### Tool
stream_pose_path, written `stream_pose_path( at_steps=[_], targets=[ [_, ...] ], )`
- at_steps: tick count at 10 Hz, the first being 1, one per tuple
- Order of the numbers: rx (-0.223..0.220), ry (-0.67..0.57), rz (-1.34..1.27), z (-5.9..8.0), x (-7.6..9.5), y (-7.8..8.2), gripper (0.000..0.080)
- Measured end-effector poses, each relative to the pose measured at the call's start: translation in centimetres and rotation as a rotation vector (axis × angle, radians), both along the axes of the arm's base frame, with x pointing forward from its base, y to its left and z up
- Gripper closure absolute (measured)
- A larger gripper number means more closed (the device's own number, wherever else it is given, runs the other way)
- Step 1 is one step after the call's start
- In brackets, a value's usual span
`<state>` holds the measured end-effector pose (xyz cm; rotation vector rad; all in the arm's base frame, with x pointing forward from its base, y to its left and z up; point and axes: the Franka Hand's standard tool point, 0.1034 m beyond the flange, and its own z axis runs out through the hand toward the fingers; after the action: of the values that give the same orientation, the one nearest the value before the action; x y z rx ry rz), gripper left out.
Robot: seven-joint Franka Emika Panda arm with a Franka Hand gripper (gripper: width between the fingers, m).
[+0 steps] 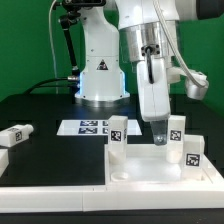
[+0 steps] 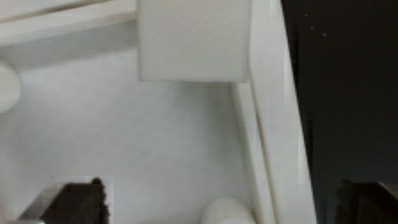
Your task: Assemble square table
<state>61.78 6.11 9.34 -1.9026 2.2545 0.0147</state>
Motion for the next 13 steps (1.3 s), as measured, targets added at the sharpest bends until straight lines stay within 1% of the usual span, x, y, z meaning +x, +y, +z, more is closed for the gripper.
stream_pose_path(
  at_steps=[1, 2, 4, 5, 6, 7, 12, 13],
  targets=[
    [-0.022, -0.01, 0.055, -0.5, -1.8, -2.2, 0.0151],
    [-0.042, -0.017, 0.124, -0.6, -3.4, -3.9, 0.0151],
    [-0.071, -0.031, 0.309, -0.1, -6.4, -8.8, 0.0151],
    [-0.084, -0.037, 0.37, 0.0, -6.9, -10.3, 0.0151],
    [-0.099, -0.052, 0.438, 0.2, -6.4, -10.7, 0.0151],
    [-0.104, -0.054, 0.479, 0.1, -6.5, -10.5, 0.0151],
    [-0.149, -0.087, 0.809, -0.1, -6.8, -10.8, 0.0151],
    [-0.186, -0.098, 0.955, -0.7, -7.8, -12.1, 0.0151]
  ],
)
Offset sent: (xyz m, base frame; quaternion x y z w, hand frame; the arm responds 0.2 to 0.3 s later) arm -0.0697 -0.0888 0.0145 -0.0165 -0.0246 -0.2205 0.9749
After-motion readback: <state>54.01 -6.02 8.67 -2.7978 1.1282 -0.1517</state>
